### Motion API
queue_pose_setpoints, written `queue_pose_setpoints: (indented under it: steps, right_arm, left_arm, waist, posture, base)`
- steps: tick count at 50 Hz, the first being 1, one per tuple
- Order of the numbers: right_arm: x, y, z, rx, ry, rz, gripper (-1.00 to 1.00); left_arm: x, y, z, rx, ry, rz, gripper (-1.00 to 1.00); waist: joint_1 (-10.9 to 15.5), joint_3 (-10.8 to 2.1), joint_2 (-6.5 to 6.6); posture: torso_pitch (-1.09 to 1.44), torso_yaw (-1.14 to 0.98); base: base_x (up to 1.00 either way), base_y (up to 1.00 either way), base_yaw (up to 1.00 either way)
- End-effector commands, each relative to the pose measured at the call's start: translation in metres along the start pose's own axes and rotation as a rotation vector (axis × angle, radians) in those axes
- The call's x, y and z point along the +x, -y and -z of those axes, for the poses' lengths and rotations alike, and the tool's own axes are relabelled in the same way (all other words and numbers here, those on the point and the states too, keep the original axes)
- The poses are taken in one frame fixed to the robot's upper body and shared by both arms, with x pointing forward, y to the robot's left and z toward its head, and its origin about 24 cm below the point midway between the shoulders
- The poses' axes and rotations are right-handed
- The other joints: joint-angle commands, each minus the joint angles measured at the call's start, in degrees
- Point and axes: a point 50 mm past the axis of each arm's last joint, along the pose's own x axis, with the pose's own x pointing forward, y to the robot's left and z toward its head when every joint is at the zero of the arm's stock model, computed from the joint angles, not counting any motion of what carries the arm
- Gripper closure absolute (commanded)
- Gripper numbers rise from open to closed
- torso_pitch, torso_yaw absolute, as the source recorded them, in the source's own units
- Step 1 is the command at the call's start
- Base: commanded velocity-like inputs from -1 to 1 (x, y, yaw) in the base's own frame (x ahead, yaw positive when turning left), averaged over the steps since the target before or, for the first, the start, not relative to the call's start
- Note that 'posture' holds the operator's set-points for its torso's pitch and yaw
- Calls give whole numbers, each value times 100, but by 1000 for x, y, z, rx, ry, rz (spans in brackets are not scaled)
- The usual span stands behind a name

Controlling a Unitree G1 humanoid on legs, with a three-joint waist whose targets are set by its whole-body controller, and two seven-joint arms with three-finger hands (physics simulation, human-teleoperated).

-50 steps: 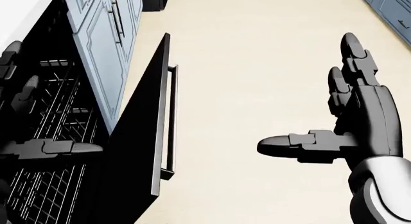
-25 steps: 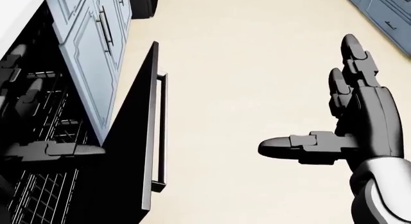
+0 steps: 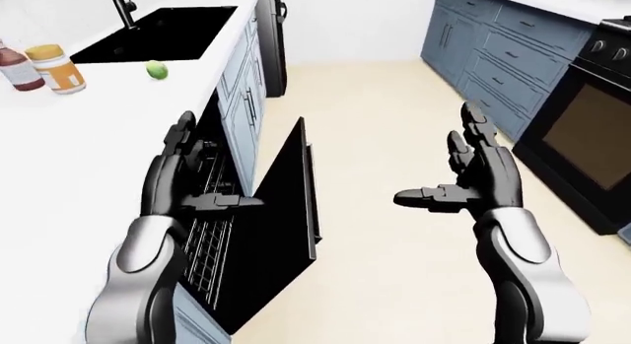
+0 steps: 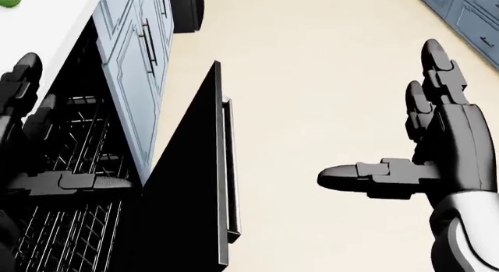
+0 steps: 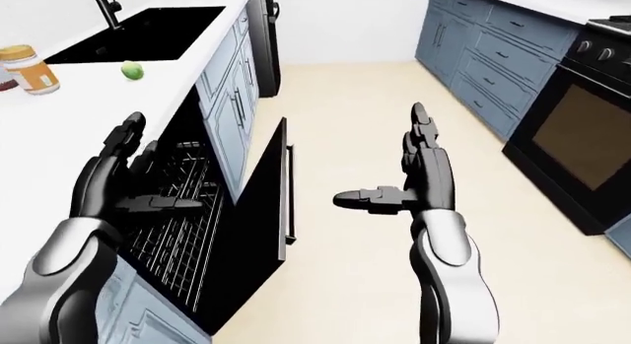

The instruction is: Close the dishwasher door

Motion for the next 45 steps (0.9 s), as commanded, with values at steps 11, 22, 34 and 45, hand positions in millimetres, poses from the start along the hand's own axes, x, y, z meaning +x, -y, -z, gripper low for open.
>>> queue_pose_setpoints:
  steps: [11, 22, 34, 45]
  right_arm:
    - [0, -4, -16, 0, 94, -16, -100]
    - [1, 1, -22, 7, 101, 0, -100]
    - [27, -5, -50, 1, 137, 24, -100]
    - [20, 0, -61, 24, 174, 19, -100]
  left_arm:
    - [-3, -3, -18, 18, 102, -17, -100]
    - [-8, 2, -37, 42, 154, -5, -100]
    - [28, 10, -60, 11, 191, -4, -100]
    - [22, 11, -65, 12, 210, 7, -100]
  waist:
    - [42, -23, 15]
    - [68, -86, 64]
    - [77, -106, 92]
    - [63, -199, 86]
  posture:
    - [0, 0]
    - [0, 0]
    - [0, 0]
    - [0, 0]
  base:
    - [0, 1, 0]
    - [0, 0, 0]
    - [0, 0, 0]
    - [1, 0, 0]
